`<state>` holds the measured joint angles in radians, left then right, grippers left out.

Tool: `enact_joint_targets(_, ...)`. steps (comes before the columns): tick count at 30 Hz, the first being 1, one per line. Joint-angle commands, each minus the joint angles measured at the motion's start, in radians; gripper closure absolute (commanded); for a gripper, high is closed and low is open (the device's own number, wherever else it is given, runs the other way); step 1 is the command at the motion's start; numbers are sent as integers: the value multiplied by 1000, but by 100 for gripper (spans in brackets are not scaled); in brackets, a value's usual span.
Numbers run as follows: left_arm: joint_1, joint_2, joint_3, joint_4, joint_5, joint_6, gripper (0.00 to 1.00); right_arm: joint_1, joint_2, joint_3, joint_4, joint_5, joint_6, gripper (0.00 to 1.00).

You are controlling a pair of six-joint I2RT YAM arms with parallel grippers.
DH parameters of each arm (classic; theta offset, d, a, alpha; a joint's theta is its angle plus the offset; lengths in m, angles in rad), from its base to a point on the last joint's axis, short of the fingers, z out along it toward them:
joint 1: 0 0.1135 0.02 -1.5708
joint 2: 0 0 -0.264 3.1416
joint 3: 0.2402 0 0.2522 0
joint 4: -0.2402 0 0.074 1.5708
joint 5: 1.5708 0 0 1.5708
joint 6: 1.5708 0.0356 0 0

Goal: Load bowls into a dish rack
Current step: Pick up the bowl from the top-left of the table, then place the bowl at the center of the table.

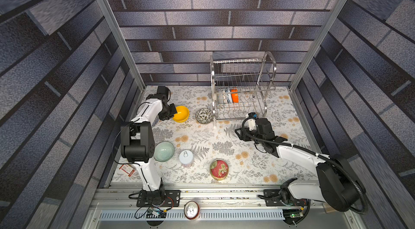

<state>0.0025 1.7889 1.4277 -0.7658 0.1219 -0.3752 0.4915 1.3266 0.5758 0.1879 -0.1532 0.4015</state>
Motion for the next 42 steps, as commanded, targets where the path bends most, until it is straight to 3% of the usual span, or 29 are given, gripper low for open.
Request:
enact_joint_targets(1,-6,-112,-90,-8,25,12,99,5,21,46,10,60,45,35)
enact_joint_targets(7,-91,-267,-229,-8,30,12,99,4,42,77,-93,228,131,35)
enact_joint_targets(13,-281,-349,-293,2,7,-37,98,5,33,65,-130,278,202,35)
enact_joint_targets(21,-549,-297,-297,94,-29,-159,97,3,-61,37,-191,377,243,35)
enact_joint_targets(25,-636,-231,-256,122,-53,-184,97,2,-128,20,-234,425,254,35)
enact_joint_targets(42,-760,4,-98,149,-78,-184,97,-5,-421,-75,-436,547,277,33)
